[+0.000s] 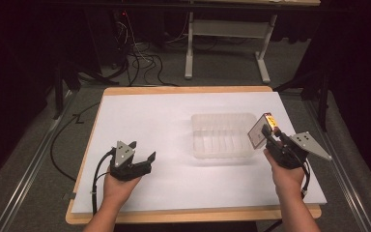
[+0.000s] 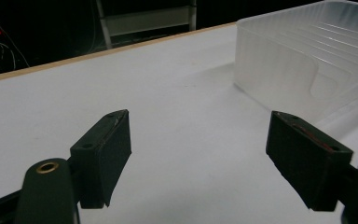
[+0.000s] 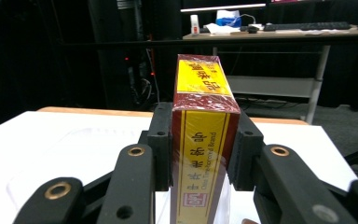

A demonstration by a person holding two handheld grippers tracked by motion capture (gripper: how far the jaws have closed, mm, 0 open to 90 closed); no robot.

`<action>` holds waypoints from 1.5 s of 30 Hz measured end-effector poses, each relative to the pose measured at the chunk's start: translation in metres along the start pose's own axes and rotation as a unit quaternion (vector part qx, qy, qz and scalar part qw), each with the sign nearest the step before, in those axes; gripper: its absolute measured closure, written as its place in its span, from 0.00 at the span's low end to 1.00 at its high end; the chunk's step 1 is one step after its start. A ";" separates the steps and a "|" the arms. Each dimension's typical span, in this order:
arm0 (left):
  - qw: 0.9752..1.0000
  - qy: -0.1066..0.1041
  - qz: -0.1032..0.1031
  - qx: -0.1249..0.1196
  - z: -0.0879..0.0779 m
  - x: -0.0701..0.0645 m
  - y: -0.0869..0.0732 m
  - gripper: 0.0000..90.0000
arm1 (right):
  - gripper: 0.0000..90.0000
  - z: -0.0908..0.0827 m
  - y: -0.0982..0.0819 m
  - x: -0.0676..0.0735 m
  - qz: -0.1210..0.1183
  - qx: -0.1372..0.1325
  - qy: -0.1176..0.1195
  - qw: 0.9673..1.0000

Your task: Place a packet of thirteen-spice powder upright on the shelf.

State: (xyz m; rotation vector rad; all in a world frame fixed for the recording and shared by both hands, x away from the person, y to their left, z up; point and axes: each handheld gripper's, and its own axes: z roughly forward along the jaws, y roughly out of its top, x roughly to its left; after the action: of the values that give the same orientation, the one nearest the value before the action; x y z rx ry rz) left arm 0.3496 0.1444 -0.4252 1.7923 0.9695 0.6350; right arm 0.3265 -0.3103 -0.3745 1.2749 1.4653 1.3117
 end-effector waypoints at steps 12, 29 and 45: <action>1.000 -0.004 -0.005 -0.003 -0.002 0.001 0.000 0.25 | 0.76 0.034 0.001 0.003 -0.015 0.018 -0.033 0.999; 1.000 -0.007 -0.012 -0.009 -0.003 0.001 0.001 0.25 | 0.76 0.062 -0.014 0.000 -0.021 0.044 -0.068 0.997; 1.000 -0.008 -0.020 -0.011 -0.003 0.001 0.001 0.25 | 0.76 0.074 -0.034 0.001 -0.027 0.077 -0.072 0.994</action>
State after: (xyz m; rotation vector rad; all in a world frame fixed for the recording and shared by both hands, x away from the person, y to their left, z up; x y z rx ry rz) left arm 0.3485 0.1468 -0.4232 1.7520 0.9808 0.6043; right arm 0.3919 -0.2928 -0.4200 1.3891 1.5106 1.0657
